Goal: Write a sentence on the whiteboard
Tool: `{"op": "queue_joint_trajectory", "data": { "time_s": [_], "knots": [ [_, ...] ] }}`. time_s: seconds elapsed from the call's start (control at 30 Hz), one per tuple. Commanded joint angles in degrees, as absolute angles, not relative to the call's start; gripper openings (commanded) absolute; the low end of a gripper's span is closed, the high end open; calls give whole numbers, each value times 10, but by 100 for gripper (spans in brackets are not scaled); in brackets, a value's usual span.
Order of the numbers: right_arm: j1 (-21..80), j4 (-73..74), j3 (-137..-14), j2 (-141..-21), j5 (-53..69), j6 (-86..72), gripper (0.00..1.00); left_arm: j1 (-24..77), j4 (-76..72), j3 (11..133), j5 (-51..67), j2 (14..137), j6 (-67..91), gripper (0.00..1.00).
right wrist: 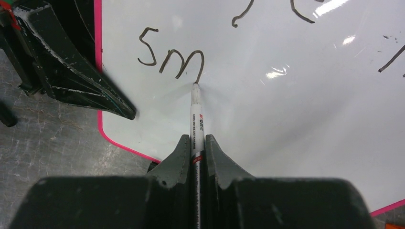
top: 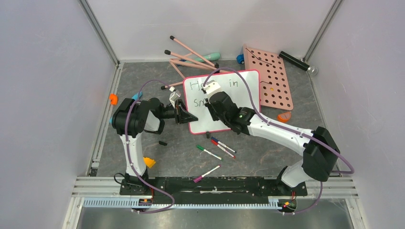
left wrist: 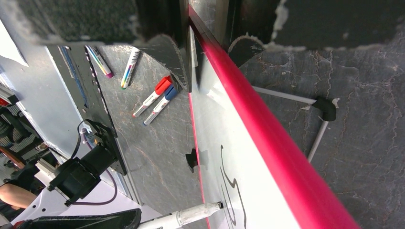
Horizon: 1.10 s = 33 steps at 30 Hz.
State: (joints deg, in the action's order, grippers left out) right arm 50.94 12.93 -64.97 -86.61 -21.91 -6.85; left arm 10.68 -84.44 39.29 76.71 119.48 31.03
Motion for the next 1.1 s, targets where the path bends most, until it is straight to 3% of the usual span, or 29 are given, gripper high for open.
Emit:
{"op": "queue_joint_trajectory", "data": {
  "time_s": [0.0,1.07],
  "knots": [
    [501,128,-660,-842,-214,-65,0,113,-892,400,809,1206,262,21],
    [492,133,-699,-856,-267,-41,0,114,-892,399,809,1207,261,21]
  ]
}}
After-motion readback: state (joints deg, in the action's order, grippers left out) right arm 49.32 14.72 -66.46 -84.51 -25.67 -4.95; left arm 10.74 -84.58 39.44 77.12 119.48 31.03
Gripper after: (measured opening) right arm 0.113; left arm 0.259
